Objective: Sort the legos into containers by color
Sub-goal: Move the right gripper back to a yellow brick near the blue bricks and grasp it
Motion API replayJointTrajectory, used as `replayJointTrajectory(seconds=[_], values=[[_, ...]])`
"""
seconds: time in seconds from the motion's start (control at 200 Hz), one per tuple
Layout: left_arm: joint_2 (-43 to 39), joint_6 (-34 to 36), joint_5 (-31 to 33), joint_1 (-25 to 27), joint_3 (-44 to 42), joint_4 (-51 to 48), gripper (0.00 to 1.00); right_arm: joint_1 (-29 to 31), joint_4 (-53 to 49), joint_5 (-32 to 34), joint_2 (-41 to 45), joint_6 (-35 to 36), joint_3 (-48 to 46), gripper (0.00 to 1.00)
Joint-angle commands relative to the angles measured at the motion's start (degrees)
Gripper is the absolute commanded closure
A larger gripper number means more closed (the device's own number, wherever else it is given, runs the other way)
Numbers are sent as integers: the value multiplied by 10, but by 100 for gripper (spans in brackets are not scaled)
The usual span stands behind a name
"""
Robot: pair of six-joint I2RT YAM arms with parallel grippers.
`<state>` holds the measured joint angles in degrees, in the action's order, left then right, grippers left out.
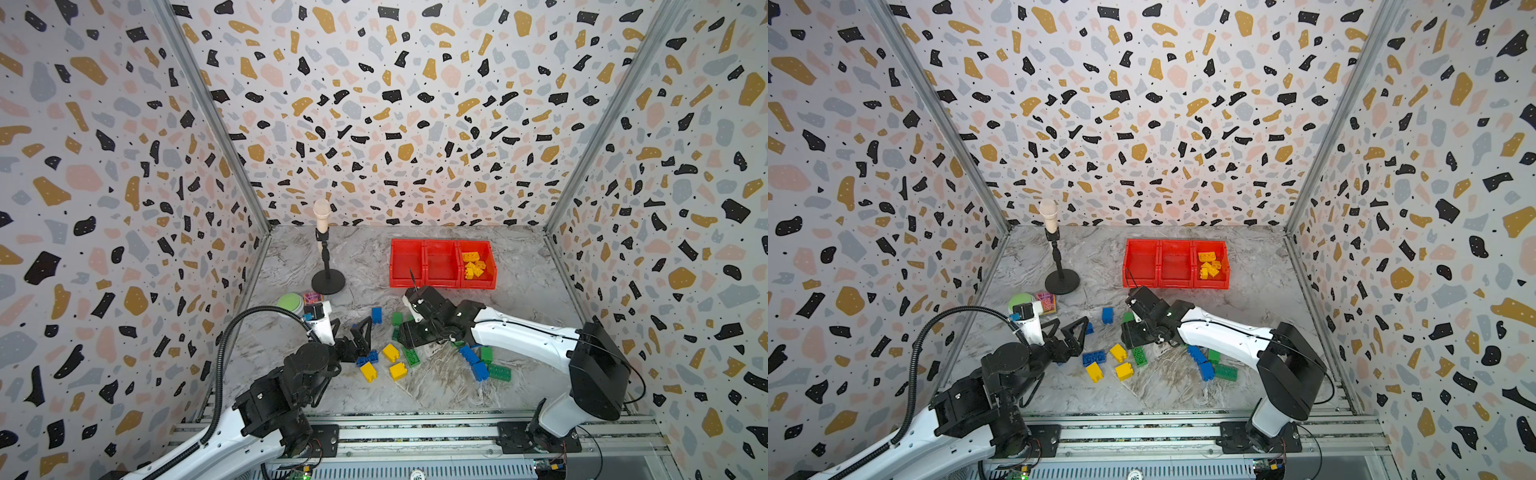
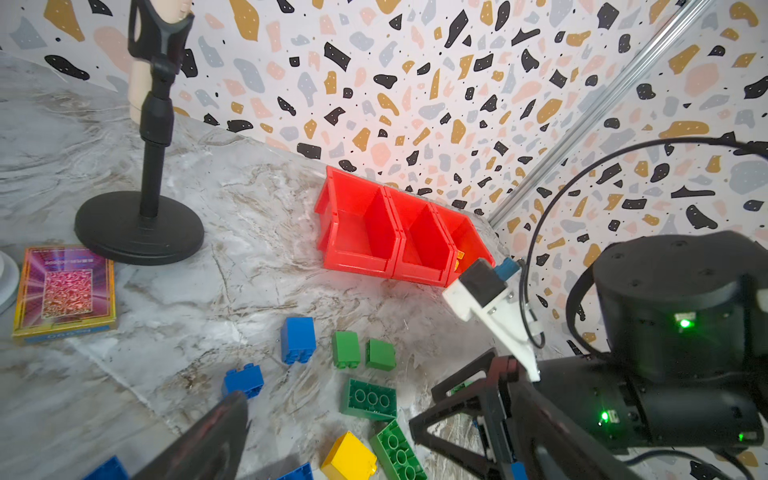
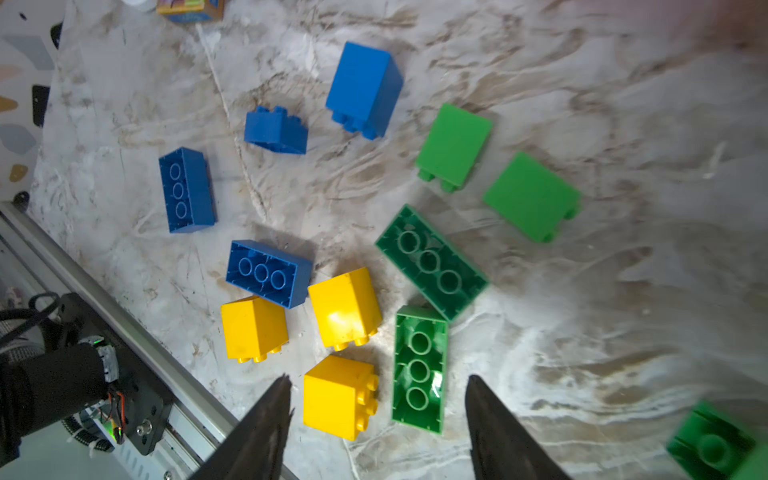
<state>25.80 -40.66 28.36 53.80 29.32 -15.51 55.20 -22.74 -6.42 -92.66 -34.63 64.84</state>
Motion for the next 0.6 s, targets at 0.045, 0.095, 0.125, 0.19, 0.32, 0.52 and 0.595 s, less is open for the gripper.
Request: replayJointTrajectory(seconds=[0.045, 0.095, 0.125, 0.19, 0.32, 0.52, 0.595], values=[[-27, -28, 7, 3, -21, -25, 0, 19, 26, -2, -27, 3, 19, 33], [-39, -37, 10, 3, -29, -28, 0, 24, 36, -6, -40, 4, 21, 34], [-46, -41, 11, 3, -37, -29, 0, 27, 41, -8, -49, 4, 23, 34], [-64, -53, 14, 3, -49, -35, 0, 34, 42, -11, -73, 8, 37, 35], [-99, -72, 23, 3, -66, -50, 0, 44, 32, -5, -109, 13, 62, 36], [-140, -89, 43, 3, -74, -74, 0, 45, 18, -2, -142, 15, 77, 41], [-147, -89, 48, 3, -73, -81, 0, 45, 17, -5, -149, 15, 77, 43]])
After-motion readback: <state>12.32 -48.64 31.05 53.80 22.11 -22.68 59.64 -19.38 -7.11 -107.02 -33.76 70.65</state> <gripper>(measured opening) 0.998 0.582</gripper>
